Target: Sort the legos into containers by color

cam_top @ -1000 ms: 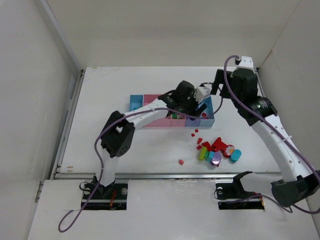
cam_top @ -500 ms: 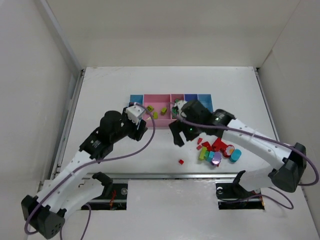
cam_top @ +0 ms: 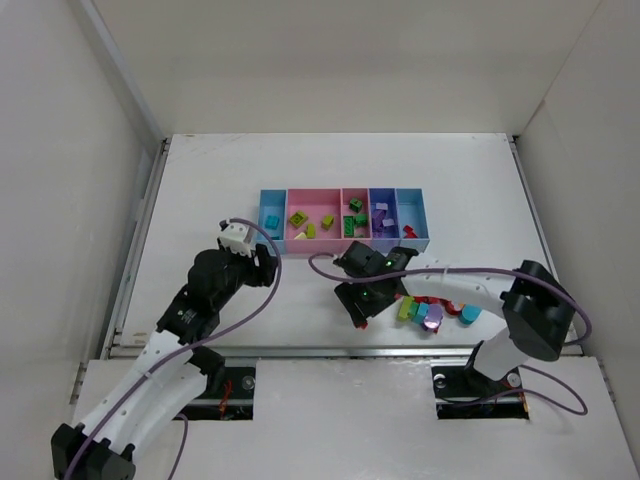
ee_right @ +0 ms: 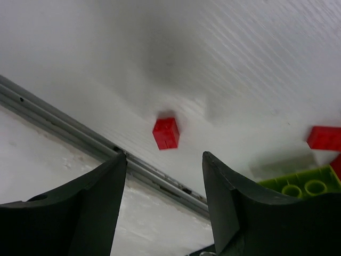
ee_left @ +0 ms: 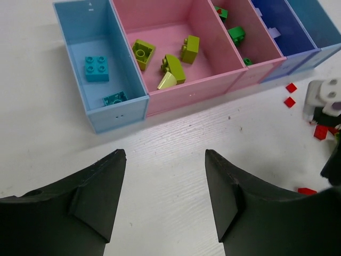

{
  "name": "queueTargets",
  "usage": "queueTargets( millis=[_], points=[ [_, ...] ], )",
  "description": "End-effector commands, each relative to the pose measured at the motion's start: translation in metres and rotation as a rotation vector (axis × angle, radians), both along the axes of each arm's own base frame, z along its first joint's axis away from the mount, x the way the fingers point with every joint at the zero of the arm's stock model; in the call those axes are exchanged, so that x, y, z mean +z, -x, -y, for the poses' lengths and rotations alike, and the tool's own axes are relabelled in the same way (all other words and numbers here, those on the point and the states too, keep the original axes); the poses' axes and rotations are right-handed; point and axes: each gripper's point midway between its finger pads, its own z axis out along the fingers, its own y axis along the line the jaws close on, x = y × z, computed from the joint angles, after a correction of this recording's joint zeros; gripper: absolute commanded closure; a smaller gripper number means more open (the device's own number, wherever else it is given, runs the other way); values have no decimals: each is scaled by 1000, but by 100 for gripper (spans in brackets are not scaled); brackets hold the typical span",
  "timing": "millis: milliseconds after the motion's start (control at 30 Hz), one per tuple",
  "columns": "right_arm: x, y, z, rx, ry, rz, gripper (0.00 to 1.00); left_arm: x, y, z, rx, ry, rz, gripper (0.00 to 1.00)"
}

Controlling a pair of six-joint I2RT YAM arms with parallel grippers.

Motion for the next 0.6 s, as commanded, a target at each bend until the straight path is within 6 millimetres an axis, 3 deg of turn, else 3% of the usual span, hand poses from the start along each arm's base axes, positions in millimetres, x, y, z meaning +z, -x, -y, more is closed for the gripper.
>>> queueTargets(
  millis=[0, 167, 200, 300, 500, 567],
  points=[
    [-6, -6, -29, 19, -75, 48, 36, 18, -12, -4, 56, 68, 81, 42],
    [-31, -3, -30, 33, -22, 33, 37, 16, -12, -4, 56, 73, 90, 39],
    [-35, -5, -27, 29, -3, 37, 43, 19, -11, -4, 56, 77, 98, 38],
    [-38, -5, -18, 1, 34, 43, 48, 19, -12, -6, 66, 77, 98, 38],
    [-43, -1, -5, -4, 76, 43, 48, 19, -12, -6, 66, 77, 98, 38],
    [-46, 3, 2, -4, 87, 37, 53, 19, -12, -6, 66, 77, 98, 38]
  ],
)
